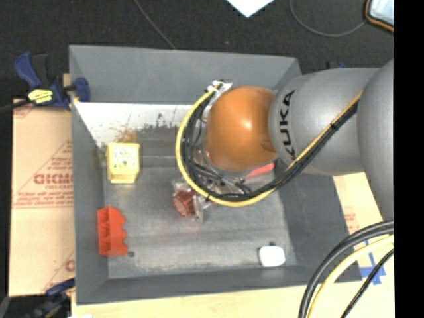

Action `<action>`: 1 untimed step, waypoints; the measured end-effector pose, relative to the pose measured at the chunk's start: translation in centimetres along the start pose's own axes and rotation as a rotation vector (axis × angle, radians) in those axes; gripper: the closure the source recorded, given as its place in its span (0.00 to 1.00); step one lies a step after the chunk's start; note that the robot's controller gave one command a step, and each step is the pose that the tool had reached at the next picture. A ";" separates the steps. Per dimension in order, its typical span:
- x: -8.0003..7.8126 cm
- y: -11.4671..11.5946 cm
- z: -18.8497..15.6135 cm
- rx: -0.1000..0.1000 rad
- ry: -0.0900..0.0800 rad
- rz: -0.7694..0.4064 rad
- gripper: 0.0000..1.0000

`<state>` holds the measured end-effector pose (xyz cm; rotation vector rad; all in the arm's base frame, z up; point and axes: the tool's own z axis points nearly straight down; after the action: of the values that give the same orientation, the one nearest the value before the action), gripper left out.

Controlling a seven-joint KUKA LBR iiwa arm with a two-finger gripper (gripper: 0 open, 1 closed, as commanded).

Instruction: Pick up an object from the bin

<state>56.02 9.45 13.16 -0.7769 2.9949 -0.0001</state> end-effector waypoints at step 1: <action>-0.2 -0.1 -1.0 0.002 -0.006 0.002 1.00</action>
Offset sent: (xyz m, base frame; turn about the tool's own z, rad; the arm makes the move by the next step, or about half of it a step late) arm 0.0014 -0.0003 0.0429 0.0016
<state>56.18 9.40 14.12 -0.7715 2.9894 -0.0008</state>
